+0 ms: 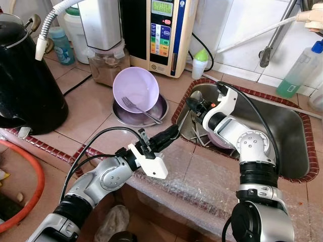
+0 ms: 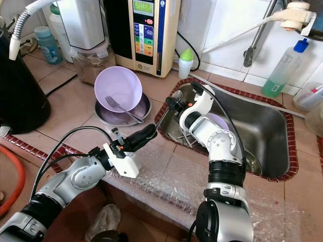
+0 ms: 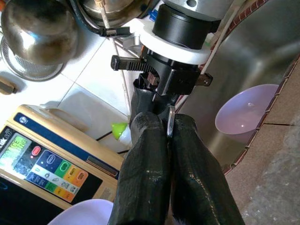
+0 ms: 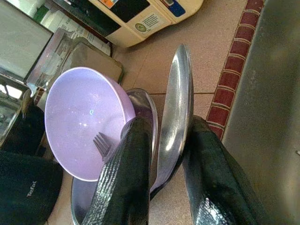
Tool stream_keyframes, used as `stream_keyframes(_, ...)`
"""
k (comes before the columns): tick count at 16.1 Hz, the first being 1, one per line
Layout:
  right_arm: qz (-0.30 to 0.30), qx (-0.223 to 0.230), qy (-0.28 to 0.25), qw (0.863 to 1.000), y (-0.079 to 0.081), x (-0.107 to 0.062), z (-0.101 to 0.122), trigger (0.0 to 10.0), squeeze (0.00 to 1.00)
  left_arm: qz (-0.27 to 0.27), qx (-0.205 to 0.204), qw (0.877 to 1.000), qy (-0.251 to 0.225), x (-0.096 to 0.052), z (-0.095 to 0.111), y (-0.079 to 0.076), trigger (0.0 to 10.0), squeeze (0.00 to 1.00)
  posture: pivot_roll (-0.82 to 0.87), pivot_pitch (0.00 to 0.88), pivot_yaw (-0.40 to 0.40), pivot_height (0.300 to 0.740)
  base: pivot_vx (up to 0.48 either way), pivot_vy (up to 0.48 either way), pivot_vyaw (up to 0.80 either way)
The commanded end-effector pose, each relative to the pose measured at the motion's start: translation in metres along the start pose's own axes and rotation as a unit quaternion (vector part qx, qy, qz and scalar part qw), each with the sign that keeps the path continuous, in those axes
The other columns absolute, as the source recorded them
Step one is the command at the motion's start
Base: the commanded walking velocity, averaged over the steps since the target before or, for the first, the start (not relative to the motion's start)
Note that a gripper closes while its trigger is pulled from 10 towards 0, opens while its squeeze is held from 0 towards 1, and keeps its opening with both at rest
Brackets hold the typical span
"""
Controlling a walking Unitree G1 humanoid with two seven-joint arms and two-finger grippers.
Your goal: Kitchen organization
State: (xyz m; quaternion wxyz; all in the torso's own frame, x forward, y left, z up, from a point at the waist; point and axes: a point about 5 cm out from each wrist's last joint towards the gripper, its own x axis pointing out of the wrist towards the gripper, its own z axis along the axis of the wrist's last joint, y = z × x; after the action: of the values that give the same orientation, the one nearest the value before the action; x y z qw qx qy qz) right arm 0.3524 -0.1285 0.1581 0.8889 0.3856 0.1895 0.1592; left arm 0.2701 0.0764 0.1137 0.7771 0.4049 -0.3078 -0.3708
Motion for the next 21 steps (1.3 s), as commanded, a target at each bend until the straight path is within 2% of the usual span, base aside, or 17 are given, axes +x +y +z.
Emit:
stream_keyframes(1,-0.008,-0.008,-0.006,1.000,0.001,0.000,0.005,0.0,0.00,0.000,0.009,1.000,-0.014,0.005,0.003,0.003,9.1,0.00,0.01,0.000,-0.003,0.740,0.000,0.000,0.00)
stream_keyframes(5,-0.005,-0.009,-0.029,1.000,0.003,0.002,0.007,0.0,0.00,0.001,0.008,1.000,-0.018,0.005,0.004,0.002,9.3,0.00,0.01,0.000,-0.004,0.740,0.000,0.000,0.00)
stream_keyframes(7,-0.003,-0.006,-0.055,0.998,0.005,0.002,0.012,0.0,0.00,0.005,-0.001,1.000,-0.013,0.006,0.003,0.003,10.0,0.00,0.01,0.000,-0.007,0.740,0.000,0.000,0.00)
stream_keyframes(8,-0.004,-0.009,-0.069,0.998,0.006,0.002,0.014,0.0,0.00,0.014,-0.017,1.000,-0.007,0.007,0.002,0.007,10.0,1.00,0.01,0.000,-0.008,0.740,0.000,0.000,0.00)
stream_keyframes(9,-0.013,-0.009,-0.096,0.995,0.005,0.001,0.018,0.0,0.00,0.030,-0.027,0.999,-0.005,0.009,0.002,0.014,10.0,1.00,0.02,0.000,-0.011,0.740,0.000,0.000,0.00)
stream_keyframes(11,-0.031,-0.021,-0.139,0.990,0.002,0.000,0.028,0.0,0.00,0.048,-0.021,0.998,-0.015,0.014,0.005,0.027,10.0,1.00,0.02,0.000,-0.015,0.740,0.000,0.000,0.00)
stream_keyframes(17,-0.066,-0.031,-0.216,0.974,-0.004,-0.004,0.054,0.0,0.00,0.057,-0.011,0.998,-0.027,0.014,0.009,0.042,10.0,1.00,0.04,0.000,-0.018,0.740,0.000,0.000,0.00)
stream_keyframes(18,-0.090,-0.047,-0.245,0.964,-0.009,-0.008,0.062,0.0,0.00,0.064,-0.015,0.997,-0.028,0.012,0.011,0.044,10.0,1.00,0.04,0.000,-0.017,0.740,0.000,0.000,0.00)
stream_keyframes(19,-0.095,-0.049,-0.251,0.962,-0.010,-0.009,0.064,0.0,0.00,0.065,-0.016,0.997,-0.029,0.012,0.012,0.044,10.0,1.00,0.04,0.000,-0.017,0.740,0.000,0.000,0.00)
stream_keyframes(20,-0.124,-0.129,-0.276,0.944,-0.015,-0.015,0.074,0.0,0.00,0.097,-0.067,0.993,0.002,0.008,0.007,0.047,10.0,1.00,0.04,0.000,-0.016,0.740,0.000,0.000,0.00)
stream_keyframes(21,-0.135,-0.194,-0.268,0.934,-0.017,-0.016,0.077,0.0,0.00,0.119,-0.118,0.985,0.030,0.006,0.002,0.048,10.0,1.00,0.04,0.000,-0.016,0.740,0.000,0.000,0.00)
